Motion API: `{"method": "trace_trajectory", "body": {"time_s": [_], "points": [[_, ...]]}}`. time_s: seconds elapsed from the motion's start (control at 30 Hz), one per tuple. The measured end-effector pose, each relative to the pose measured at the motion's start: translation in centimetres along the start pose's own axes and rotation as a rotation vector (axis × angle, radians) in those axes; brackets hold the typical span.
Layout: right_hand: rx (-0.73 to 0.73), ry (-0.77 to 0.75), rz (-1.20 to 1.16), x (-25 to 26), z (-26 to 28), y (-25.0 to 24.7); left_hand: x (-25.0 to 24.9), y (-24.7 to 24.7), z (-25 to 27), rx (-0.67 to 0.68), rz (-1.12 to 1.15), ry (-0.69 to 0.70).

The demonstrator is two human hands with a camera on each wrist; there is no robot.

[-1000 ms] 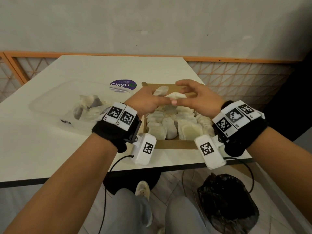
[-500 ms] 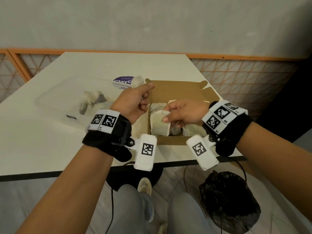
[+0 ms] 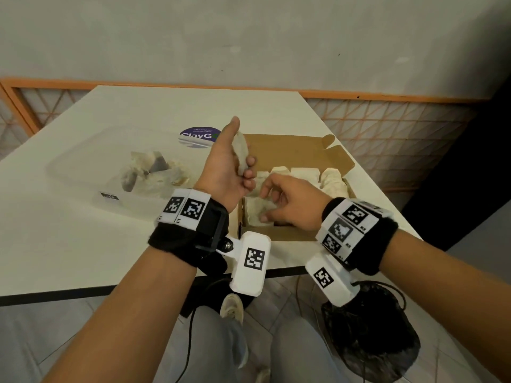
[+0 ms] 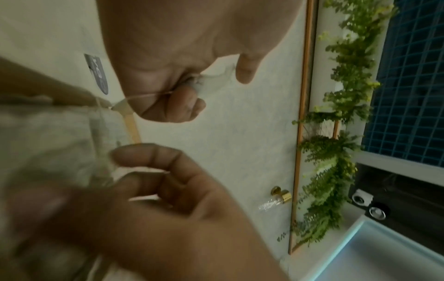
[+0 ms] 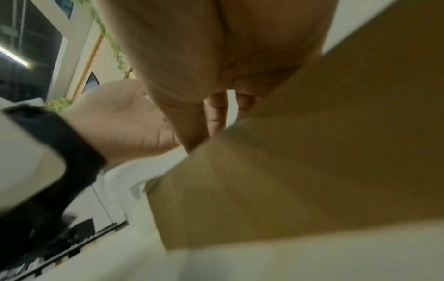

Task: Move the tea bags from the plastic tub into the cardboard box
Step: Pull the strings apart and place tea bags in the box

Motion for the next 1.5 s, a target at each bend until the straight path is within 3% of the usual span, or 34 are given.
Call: {"method": "trace_trajectory", "body": {"time_s": [0.13, 0.27, 0.37, 0.57, 0.73, 0.8, 0.9, 0.97, 1.17, 1.4, 1.5], "points": [[-0.22, 0.114, -0.325, -2.1, 0.8, -6.9, 1.3, 2.1, -0.5, -0.006, -0.155, 0.002], [-0.13, 0.205, -0.397, -4.5, 1.8, -9.8, 2.9, 6.1, -1.1, 0.06, -0.326, 0.029], [-0.193, 0.202, -0.371, -6.0, 2.6, -11.3, 4.2, 8.6, -0.3, 0.145, -0.396, 0.01], [-0.167, 0.189, -0.456, -7.7, 3.7, -11.0, 5.4, 8.0, 0.0, 0.194, -0.483, 0.069], [-0.124, 0.229, -0.306, -9.2, 4.5, -9.5, 5.1, 6.8, 0.3, 0.157, -0.414, 0.1], [-0.096, 0.231, -0.144, -10.1, 4.9, -9.8, 3.2, 5.1, 0.2, 0.067, -0.46, 0.23], [0.056, 0.287, 0.015, -11.8, 5.3, -8.8, 0.0, 2.0, 0.6, -0.095, -0.478, 0.475], [0.142, 0.301, 0.041, -12.5, 5.4, -7.8, -0.7, 0.8, 0.7, -0.143, -0.513, 0.527], [0.28, 0.311, 0.117, -12.8, 5.1, -5.3, 0.0, -0.7, 0.0, -0.211, -0.631, 0.494], [0.219, 0.227, 0.365, -11.7, 3.8, -5.1, 0.6, -1.1, -0.9, -0.19, -0.639, 0.417], [0.074, 0.277, 0.337, -12.3, 4.2, -6.6, 0.4, -1.2, -0.8, -0.203, -0.616, 0.407]]}}
Point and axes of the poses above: each hand's wrist, its own z-axis away from the middle knuckle, its own y-axis out of the palm, x = y × z, the point moved 10 cm from there along -z, towards the middle knuckle, and after that the axes turned 13 degrees about z, right-handed, at the moved point
